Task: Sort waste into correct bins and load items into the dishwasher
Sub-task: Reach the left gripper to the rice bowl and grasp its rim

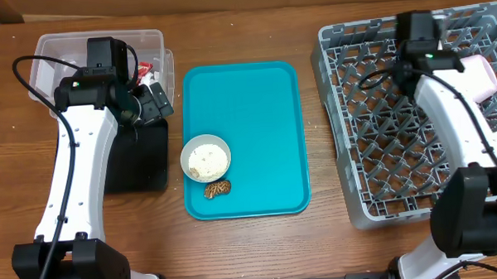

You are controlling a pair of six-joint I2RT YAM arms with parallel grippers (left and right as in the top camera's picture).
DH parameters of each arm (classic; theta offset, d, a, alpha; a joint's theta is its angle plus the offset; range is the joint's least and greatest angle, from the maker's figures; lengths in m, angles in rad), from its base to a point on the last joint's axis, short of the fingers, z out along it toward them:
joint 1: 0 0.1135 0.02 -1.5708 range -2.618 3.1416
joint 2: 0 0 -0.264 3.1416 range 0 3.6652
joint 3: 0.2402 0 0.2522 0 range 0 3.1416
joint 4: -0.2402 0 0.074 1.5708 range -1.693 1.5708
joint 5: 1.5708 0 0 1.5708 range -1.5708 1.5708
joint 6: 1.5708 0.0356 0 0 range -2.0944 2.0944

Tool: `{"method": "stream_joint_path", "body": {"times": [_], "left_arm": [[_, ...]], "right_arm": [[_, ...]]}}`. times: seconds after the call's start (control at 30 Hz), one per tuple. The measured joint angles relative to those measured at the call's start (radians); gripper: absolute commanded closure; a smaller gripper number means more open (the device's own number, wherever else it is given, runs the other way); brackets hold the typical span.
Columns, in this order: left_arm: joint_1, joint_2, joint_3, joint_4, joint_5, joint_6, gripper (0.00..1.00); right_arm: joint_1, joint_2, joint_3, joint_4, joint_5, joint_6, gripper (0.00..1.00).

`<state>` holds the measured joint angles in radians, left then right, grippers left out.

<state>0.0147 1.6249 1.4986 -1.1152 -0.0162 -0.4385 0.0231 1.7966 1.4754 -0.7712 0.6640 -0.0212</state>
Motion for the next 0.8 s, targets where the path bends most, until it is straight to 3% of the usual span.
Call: {"method": "stream_joint_path", "body": {"times": [0.23,0.5,0.8], "left_arm": [[0.000,0.000,0.000,-0.008,0.000,0.000,0.00],[-0.042,0.000,0.000,-0.007,0.063,0.003,0.00],[-0.278,0.000,0.000,-0.038,0.084,0.024,0.00]], "right_arm": [[0.003,-0.065,-0.004,-0.052,-0.198,0.065,0.02],[-0.010,-0.232,-0.003,-0.300,-0.708,0.074,0.00],[-0.010,-0.225,-0.006,-0.435,-0.867,0.074,0.00]]}}
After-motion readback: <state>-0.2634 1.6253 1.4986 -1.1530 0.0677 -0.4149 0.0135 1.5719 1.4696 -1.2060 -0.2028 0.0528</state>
